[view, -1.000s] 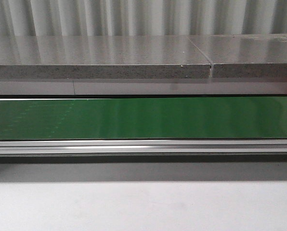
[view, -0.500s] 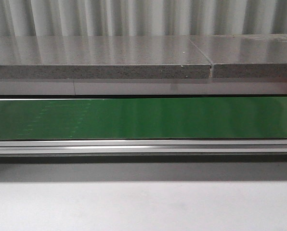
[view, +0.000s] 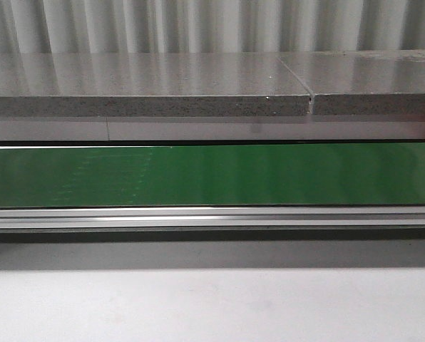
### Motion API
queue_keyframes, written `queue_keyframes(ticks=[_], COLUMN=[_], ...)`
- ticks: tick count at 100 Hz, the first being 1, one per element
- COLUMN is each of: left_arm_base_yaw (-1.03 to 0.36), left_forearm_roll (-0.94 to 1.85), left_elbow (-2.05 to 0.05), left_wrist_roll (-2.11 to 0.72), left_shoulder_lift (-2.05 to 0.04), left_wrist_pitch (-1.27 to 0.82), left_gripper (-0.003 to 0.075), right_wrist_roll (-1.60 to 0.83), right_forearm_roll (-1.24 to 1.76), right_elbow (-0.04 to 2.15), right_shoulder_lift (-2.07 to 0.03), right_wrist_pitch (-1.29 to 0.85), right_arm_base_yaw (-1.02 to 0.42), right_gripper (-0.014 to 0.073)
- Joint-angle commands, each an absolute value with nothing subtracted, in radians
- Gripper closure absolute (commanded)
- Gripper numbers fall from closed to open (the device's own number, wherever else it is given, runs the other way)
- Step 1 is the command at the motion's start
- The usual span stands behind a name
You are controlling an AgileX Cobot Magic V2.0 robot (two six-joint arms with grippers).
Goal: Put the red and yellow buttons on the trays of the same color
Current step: 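Close the left gripper around a yellow push button, then set the yellow button on the conveyor belt and open the left gripper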
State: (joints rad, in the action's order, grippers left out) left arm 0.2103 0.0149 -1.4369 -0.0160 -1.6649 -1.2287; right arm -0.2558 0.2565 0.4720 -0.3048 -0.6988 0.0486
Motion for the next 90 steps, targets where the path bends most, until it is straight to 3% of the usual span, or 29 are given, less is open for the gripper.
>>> queue_keyframes(ticks=[1, 30, 55, 90], left_arm_base_yaw=[0.205, 0.205, 0.205, 0.205], left_forearm_roll=[0.025, 0.052, 0.116, 0.278], left_elbow=[-1.464, -1.464, -1.464, -1.465], left_wrist_roll=[-0.021, -0.049, -0.082, -0.162], left_shoulder_lift=[-1.636, -1.681, -1.679, -1.595], left_wrist_pitch=[-1.215, -1.225, -1.183, -1.07], left_gripper=[0.0461, 0.0446, 0.0234, 0.0233], right_wrist_roll=[-0.26, -0.26, -0.26, -0.26], right_forearm_roll=[0.267, 0.267, 0.267, 0.267], right_elbow=[0.499, 0.499, 0.499, 0.499], right_shoulder_lift=[-0.313, -0.313, -0.313, -0.313], right_wrist_pitch=[-0.633, -0.633, -0.633, -0.633], right_arm_base_yaw=[0.047, 0.047, 0.047, 0.047], right_gripper=[0.066, 0.066, 0.066, 0.066])
